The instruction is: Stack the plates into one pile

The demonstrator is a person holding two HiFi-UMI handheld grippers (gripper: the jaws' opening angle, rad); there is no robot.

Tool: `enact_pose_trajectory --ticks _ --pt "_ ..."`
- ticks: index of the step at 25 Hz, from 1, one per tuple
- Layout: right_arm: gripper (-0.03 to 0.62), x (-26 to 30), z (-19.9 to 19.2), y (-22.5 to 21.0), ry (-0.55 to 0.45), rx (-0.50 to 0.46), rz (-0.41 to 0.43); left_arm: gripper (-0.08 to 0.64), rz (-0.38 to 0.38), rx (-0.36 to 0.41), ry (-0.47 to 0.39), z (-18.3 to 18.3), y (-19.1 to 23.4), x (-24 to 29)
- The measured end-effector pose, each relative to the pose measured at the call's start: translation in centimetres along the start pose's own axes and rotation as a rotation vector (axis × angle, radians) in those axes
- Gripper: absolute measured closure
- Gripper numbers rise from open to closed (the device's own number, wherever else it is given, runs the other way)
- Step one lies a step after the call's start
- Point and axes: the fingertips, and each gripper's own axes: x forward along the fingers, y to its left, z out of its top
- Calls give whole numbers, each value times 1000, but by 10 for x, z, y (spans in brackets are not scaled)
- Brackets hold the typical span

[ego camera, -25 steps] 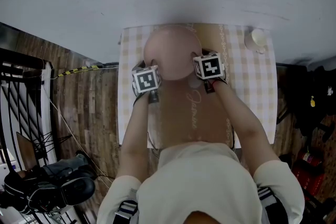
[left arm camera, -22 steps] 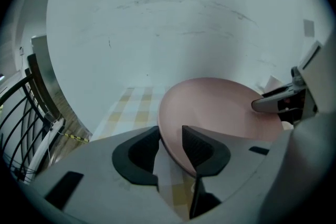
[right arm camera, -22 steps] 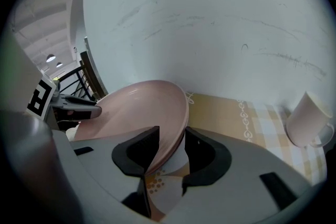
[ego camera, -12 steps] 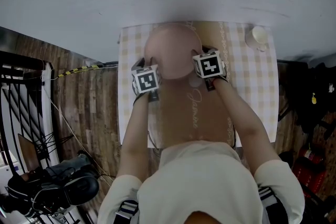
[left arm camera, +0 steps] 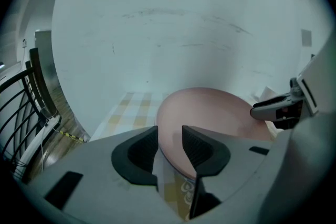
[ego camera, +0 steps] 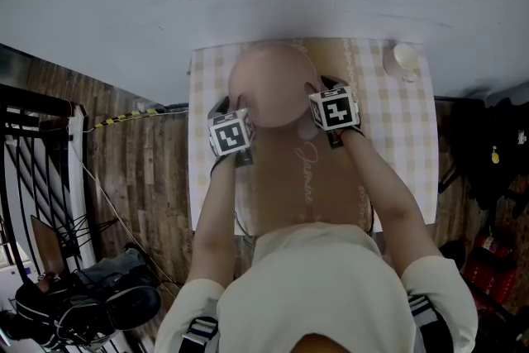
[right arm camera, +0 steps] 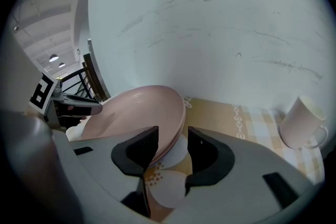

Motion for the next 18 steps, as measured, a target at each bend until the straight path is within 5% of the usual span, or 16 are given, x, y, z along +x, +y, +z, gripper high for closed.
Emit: enact_pose_trajectory --ticks 10,18 --pt "450 -34 3 16 -91 5 37 463 -35 -52 -63 1 -19 -33" --pt "537 -70 3 36 -168 -10 64 493 -107 -60 -106 -2 -51 -67"
